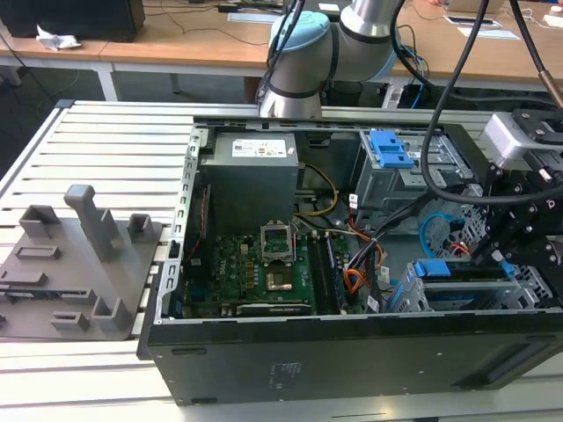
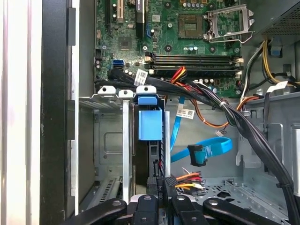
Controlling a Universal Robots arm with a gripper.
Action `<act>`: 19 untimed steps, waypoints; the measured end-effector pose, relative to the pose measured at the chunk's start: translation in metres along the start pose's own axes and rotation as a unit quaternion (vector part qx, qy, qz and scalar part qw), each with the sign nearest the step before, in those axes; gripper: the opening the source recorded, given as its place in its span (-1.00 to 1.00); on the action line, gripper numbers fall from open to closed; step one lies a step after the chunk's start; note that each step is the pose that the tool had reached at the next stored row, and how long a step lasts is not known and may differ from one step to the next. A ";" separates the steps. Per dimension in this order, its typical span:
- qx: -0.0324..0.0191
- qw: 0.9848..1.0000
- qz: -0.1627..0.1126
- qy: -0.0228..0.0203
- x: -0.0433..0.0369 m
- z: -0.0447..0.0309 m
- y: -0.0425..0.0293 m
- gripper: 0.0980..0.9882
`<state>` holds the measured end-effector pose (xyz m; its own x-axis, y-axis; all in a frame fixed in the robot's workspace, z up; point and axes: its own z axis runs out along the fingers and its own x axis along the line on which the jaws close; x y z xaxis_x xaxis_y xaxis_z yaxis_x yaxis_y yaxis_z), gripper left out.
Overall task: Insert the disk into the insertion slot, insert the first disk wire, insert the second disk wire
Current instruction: 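Insert the first disk wire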
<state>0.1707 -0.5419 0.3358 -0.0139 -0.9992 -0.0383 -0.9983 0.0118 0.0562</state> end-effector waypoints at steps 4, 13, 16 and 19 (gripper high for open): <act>0.000 1.000 0.000 0.000 0.0000 0.0010 -0.0003 -0.82; 0.000 1.000 0.000 0.000 -0.0002 -0.0066 0.0002 -0.82; 0.000 1.000 0.000 -0.001 0.0001 -0.0069 0.0001 -0.82; 0.000 1.000 0.000 -0.005 0.0005 -0.0053 0.0001 -0.82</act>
<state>0.1709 -0.5427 0.3410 -0.0140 -0.9988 -0.0477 -0.9983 0.0113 0.0564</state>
